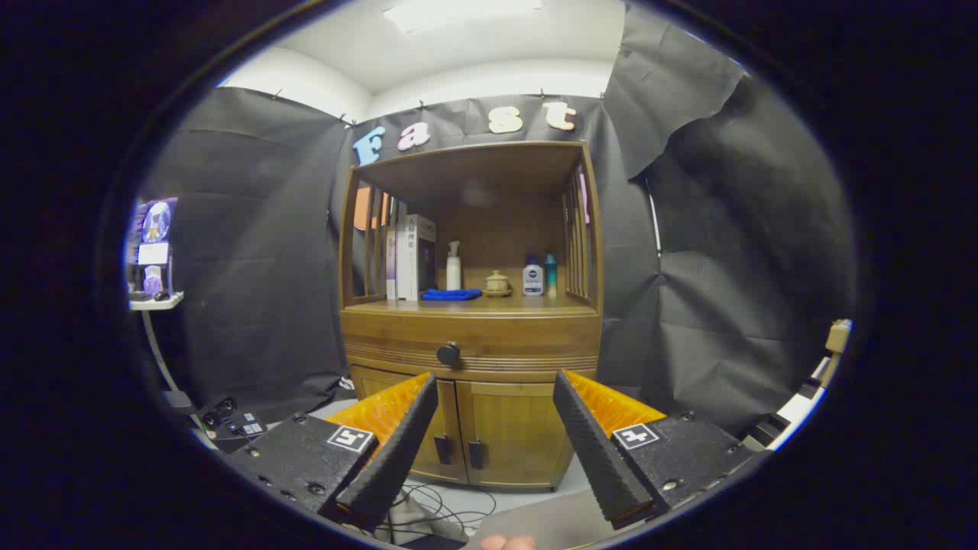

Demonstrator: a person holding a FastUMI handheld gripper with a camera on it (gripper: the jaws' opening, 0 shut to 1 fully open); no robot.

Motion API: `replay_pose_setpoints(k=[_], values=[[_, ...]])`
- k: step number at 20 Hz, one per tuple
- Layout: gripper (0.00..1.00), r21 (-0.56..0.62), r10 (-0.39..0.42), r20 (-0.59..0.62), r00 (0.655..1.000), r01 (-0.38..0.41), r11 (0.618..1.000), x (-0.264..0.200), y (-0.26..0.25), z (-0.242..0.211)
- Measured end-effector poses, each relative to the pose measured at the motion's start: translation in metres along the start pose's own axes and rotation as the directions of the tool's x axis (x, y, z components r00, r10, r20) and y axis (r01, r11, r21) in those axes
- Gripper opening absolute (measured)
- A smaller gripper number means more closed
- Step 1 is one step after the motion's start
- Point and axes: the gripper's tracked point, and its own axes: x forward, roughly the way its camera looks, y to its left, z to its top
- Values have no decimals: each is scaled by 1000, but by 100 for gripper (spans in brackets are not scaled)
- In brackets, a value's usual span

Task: Pull open the drawer, take out the items inside it, and place them on the countertop above the cabinet.

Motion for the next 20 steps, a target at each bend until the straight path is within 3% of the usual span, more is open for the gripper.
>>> replay_pose_setpoints(k=[20], values=[[99, -4, -11, 14, 1000, 11, 1000, 4, -6, 2]])
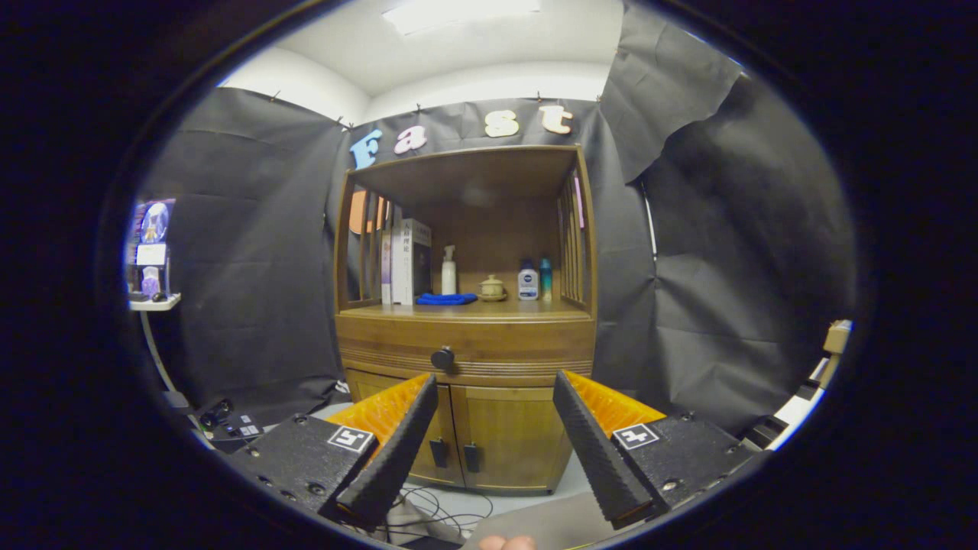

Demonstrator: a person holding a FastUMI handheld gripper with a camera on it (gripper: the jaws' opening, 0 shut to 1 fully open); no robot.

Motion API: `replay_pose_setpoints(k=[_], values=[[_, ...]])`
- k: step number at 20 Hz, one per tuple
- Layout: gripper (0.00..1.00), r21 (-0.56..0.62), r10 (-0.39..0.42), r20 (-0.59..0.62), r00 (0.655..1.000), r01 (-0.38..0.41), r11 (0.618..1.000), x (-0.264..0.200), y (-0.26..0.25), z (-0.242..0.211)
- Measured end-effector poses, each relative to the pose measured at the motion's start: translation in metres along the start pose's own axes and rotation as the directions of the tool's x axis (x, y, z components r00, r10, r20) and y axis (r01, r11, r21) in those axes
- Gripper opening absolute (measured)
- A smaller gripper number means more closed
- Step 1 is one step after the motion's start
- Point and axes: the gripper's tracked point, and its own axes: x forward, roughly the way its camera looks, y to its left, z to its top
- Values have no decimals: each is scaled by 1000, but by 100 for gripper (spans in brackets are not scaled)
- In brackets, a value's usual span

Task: Pull open the drawer, take out the items inside it, and place them on the countertop above the cabinet.

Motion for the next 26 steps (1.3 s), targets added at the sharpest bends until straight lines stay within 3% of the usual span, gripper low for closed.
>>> replay_pose_setpoints(k=[7, 13, 20, 26], values=[[99, 23, 8, -23, 1000, -7, 1000, 35, 18, -9], [99, -10, 26, -38, 999, -27, 1000, 121, 51, -5], [99, -24, 27, -121, 992, -30, 999, 233, 88, -37], [99, -110, -25, -177, 984, 6, 994, 268, 97, -62]])
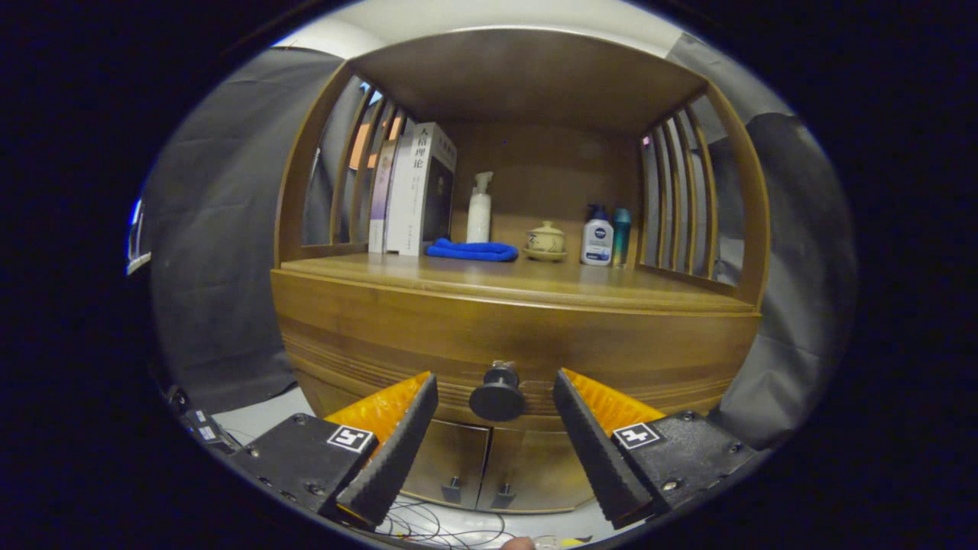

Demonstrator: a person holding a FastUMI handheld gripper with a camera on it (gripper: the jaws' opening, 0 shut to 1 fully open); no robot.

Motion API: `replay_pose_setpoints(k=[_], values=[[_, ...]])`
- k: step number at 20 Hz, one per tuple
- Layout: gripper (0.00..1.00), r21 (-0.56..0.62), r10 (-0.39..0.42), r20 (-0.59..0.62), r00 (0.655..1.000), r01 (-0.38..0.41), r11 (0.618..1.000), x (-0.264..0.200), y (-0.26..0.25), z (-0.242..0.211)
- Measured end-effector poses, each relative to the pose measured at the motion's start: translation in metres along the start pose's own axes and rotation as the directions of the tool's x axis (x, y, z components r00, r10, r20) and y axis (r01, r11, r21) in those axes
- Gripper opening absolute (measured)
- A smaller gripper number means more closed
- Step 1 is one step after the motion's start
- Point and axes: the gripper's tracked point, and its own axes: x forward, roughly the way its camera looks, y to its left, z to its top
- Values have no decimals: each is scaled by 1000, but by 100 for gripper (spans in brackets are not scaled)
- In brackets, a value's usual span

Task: Pull open the drawer, take out the items inside it, and place them on the countertop above the cabinet.

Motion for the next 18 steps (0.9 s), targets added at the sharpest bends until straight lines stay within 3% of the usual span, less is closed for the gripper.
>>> replay_pose_setpoints(k=[5, 13, 18], values=[[97, 16, -22, -47, 999, 23, 1000, 24, -2, -11], [52, 10, -39, -28, 999, 40, 999, 35, -2, -11], [45, 22, -34, -62, 998, 35, 999, 34, -5, -13]])
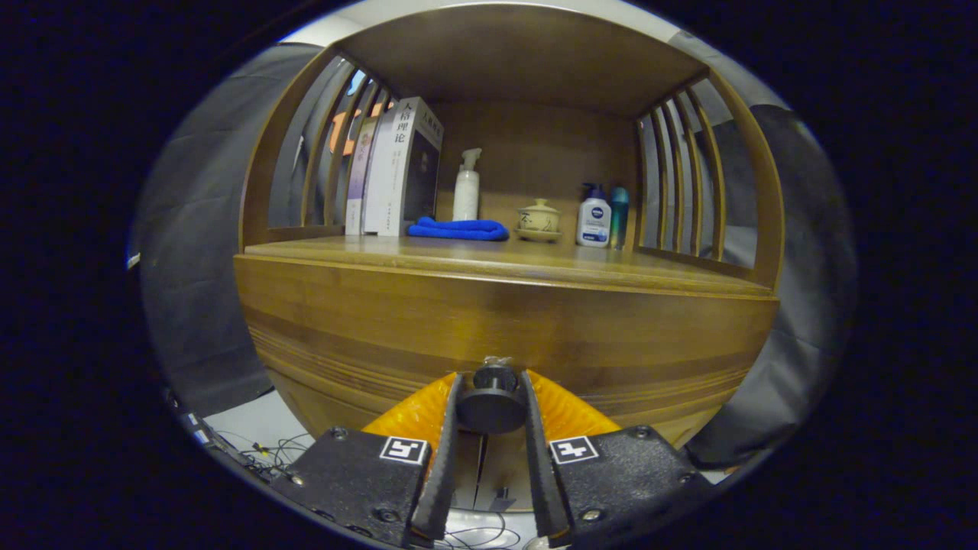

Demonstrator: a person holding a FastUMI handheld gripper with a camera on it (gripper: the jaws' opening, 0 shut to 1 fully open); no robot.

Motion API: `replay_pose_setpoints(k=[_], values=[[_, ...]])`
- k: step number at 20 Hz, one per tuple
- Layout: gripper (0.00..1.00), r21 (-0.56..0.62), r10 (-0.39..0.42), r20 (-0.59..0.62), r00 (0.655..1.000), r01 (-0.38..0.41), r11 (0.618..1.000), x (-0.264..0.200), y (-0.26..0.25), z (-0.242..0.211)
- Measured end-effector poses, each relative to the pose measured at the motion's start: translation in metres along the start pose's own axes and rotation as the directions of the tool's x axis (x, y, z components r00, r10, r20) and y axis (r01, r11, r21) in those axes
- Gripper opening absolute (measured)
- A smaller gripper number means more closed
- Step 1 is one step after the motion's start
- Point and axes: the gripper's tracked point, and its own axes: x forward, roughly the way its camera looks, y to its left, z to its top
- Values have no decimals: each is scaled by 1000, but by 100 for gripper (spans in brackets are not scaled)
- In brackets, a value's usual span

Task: Pull open the drawer, take out the items inside it, and place them on the countertop above the cabinet.

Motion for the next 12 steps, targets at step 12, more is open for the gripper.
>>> replay_pose_setpoints(k=[12], values=[[32, -38, -9, 10, 1000, 9, 999, -23, 4, -7]])
